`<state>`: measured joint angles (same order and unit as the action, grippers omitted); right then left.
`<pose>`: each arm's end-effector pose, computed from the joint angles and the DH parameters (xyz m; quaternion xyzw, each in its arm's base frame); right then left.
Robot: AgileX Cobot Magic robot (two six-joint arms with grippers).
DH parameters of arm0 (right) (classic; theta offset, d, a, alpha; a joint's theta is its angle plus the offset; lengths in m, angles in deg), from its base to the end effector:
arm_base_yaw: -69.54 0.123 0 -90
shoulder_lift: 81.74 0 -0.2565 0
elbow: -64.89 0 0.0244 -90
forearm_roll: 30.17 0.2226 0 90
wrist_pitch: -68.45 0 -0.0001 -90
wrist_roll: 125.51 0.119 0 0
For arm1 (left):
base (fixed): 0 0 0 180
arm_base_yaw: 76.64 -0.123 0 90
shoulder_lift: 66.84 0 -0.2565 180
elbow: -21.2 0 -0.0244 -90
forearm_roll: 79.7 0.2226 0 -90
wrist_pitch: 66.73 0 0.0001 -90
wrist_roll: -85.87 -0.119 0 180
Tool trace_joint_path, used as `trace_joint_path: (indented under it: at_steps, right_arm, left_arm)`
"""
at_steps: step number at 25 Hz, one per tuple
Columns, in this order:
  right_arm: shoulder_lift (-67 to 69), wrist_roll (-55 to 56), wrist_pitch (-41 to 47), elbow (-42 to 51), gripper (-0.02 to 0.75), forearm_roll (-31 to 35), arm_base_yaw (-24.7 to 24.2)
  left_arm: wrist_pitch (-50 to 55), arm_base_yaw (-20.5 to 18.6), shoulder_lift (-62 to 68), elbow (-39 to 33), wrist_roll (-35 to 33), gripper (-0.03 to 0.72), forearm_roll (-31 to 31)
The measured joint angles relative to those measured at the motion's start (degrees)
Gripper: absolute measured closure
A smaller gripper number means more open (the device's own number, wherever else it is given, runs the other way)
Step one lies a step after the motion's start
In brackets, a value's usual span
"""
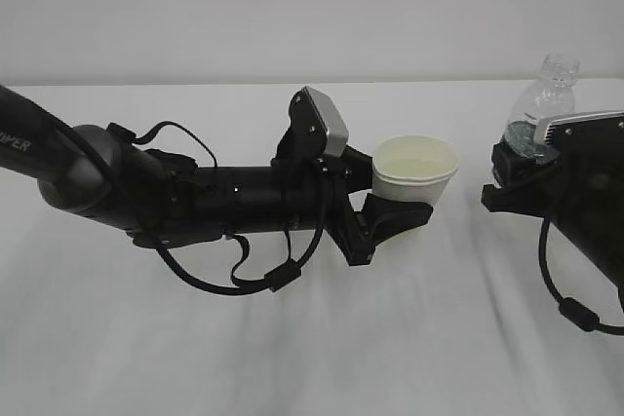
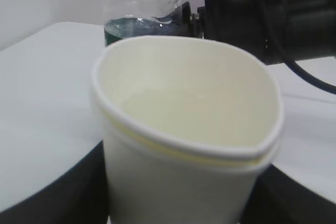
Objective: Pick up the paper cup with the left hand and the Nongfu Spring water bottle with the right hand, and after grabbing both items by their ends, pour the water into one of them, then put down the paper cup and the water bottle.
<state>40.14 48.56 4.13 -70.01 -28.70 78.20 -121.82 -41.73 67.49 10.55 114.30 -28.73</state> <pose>0.3221 0.0463 0.1032 -0.0877 0.7758 0.0093 0.6247 0.2981 -0.3004 0.1176 0.4591 0.6127 -0.3993 0.5044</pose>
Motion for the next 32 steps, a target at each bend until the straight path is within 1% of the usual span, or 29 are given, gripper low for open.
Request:
trace_joint_path:
  at_steps: [9,16,32]
  right_arm:
    - [5.76,0.77,-0.09,-4.38,0.361,0.0,0.0]
    - [8.06,2.8,-0.09,-5.99,0.361,0.0,0.0]
    - [8.93,4.95,-0.09,-6.11,0.361,0.0,0.0]
  left_arm:
    - [0.0,-0.14,0.0,0.0,0.0,0.225,0.0]
    - [0.0,-0.14,0.0,0.0,-0.08,0.225,0.0]
    - [-0.22,-0.24,0.0,0.0,-0.08,0.225,0.0]
